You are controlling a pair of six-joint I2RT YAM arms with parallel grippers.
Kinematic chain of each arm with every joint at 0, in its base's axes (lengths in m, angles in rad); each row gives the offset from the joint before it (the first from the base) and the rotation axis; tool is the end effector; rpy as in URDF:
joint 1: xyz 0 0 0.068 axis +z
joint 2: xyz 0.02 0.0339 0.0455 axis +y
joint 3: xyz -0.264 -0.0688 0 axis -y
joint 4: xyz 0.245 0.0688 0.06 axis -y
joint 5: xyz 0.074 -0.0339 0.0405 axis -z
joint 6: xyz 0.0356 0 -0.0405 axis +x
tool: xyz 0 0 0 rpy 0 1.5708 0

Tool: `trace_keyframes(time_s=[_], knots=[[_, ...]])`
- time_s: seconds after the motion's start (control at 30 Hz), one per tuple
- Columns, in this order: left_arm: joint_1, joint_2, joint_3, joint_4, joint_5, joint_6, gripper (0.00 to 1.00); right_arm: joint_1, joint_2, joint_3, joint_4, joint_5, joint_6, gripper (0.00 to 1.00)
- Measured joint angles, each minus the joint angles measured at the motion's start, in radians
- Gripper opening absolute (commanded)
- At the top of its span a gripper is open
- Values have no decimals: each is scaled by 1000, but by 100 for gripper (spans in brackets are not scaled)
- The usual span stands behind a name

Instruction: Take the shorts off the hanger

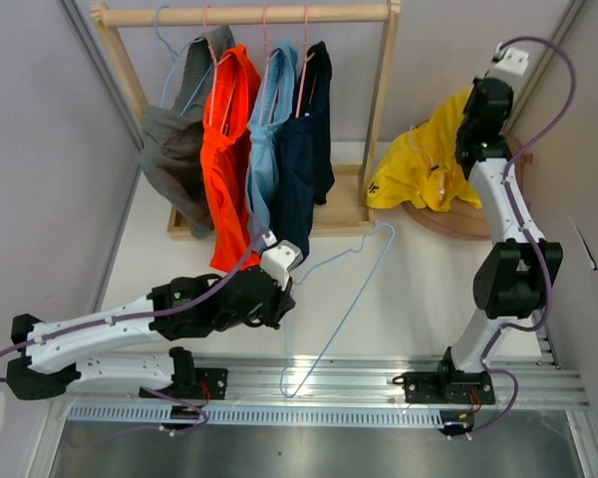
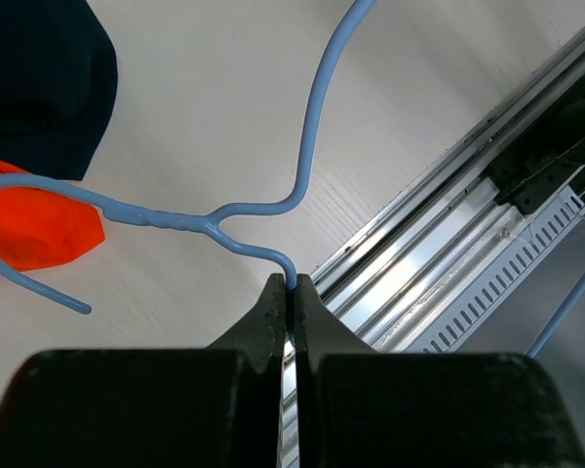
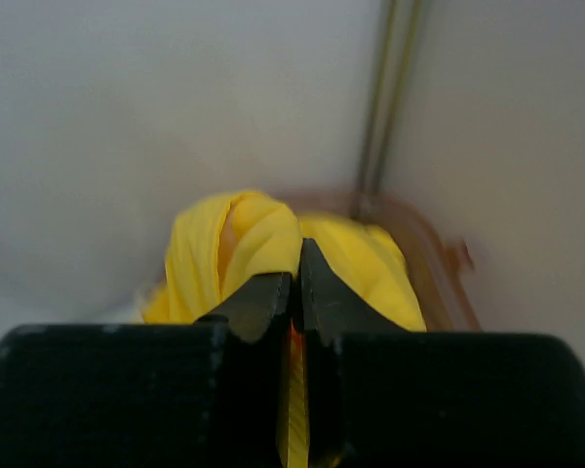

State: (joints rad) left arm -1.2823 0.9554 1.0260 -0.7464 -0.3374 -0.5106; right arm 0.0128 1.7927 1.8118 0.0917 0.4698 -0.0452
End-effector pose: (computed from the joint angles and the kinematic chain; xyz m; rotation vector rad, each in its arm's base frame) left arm 0.0658 -0.1804 0.3389 0.6807 2.1677 -0.6082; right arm 0.4272 -0.0106 0.4474 0.3414 1.4429 -0.3687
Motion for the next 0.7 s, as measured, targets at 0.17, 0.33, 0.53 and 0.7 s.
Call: trace_keyframes(time_s=[0.17, 0.33, 0.53, 0.7], knots=[[0, 34, 4, 11, -14, 35, 0, 0, -38, -213, -113, 65, 79, 100], [19, 103, 45, 24, -60, 122, 0, 45, -232, -346, -274, 52, 167, 99], [51, 200, 71, 69, -97, 246, 0, 270, -511, -295, -364, -121, 162, 99], [51, 261, 72, 87, -93, 341, 0, 285, -562, -82, -444, -391, 153, 99]])
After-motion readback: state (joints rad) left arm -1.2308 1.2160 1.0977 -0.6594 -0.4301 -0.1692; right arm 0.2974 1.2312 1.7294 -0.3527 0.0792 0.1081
